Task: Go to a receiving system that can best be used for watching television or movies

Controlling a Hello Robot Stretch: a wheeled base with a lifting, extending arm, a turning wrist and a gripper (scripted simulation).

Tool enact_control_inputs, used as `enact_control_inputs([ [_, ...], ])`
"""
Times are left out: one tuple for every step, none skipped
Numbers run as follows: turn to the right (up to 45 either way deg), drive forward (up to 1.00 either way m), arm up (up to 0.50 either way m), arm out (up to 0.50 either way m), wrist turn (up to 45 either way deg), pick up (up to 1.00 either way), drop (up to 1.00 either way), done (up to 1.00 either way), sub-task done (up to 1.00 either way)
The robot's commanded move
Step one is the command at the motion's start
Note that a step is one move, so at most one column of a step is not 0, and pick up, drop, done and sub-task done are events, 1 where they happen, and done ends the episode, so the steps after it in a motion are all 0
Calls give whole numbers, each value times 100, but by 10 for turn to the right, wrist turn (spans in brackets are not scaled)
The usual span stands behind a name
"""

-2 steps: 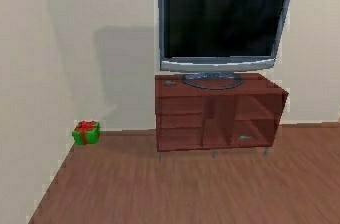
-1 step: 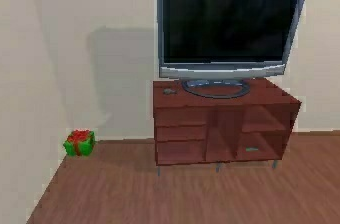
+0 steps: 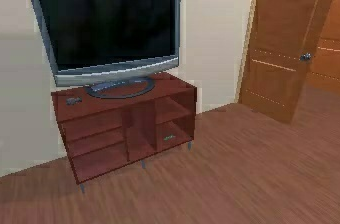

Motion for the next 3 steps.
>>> enact_control_inputs([
  [0, 95, 0, 0, 0, 0, 0, 0, 0],
  [-240, 0, 0, 0, 0, 0, 0, 0, 0],
  [0, 0, 0, 0, 0, 0, 0, 100, 0],
])
